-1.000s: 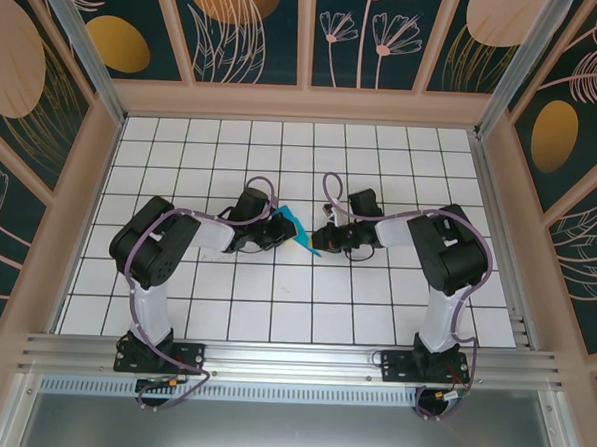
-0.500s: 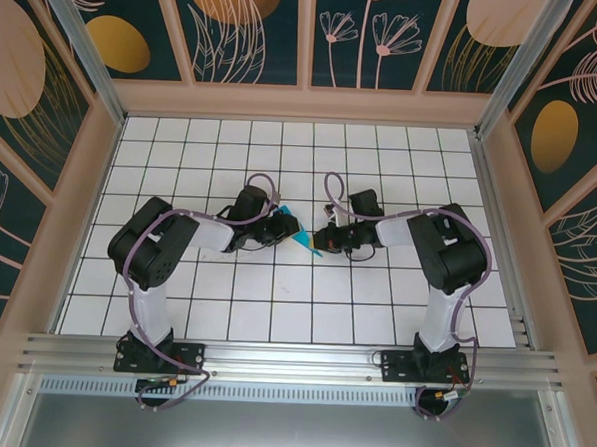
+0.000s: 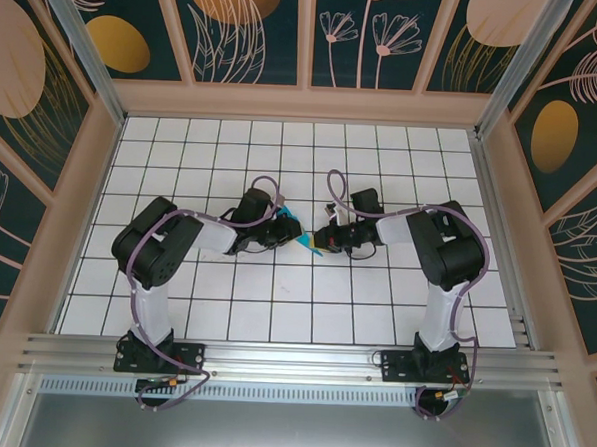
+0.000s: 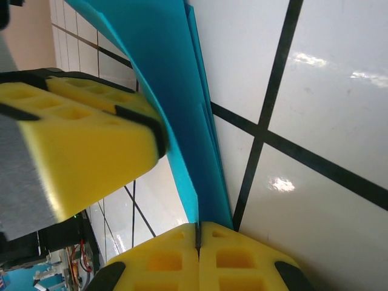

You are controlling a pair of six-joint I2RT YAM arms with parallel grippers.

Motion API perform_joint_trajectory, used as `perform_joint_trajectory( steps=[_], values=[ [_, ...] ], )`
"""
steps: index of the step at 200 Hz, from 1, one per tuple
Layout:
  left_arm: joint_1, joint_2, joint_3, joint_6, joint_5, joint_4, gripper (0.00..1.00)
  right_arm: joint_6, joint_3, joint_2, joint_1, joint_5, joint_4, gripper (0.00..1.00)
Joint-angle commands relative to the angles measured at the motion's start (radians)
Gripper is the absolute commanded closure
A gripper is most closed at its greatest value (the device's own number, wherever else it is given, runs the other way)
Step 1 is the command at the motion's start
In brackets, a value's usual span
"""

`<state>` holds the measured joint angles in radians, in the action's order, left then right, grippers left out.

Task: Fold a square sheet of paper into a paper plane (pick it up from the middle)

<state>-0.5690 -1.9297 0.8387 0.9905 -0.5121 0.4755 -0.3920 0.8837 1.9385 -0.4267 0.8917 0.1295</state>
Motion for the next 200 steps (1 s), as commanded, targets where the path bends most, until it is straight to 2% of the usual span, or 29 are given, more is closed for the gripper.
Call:
perform_joint_trajectory(
  steps=[1, 19, 50, 89, 137, 200],
  values=[
    [-0.003, -0.024, 0.029, -0.03, 0.04, -0.057, 0.84, -0.001, 0.013, 0.03, -0.001, -0.005, -0.031, 1.0],
    [-0.003, -0.033, 0.042, -0.033, 0.071, -0.104, 0.85, 0.006, 0.015, 0.021, -0.001, -0.012, -0.039, 0.98],
    [-0.003, -0.043, 0.057, -0.04, 0.126, -0.176, 0.85, -0.002, -0.002, -0.033, -0.001, -0.024, -0.024, 0.88],
    [-0.003, -0.052, 0.069, -0.049, 0.144, -0.214, 0.86, 0.024, -0.028, -0.088, -0.001, -0.023, -0.037, 0.82],
    [-0.003, -0.055, 0.076, -0.049, 0.162, -0.231, 0.86, 0.076, -0.034, -0.089, -0.005, -0.058, -0.09, 0.83],
    [-0.002, -0.06, 0.084, -0.056, 0.172, -0.25, 0.86, 0.091, -0.008, -0.034, -0.003, -0.109, -0.122, 0.93]
  ],
)
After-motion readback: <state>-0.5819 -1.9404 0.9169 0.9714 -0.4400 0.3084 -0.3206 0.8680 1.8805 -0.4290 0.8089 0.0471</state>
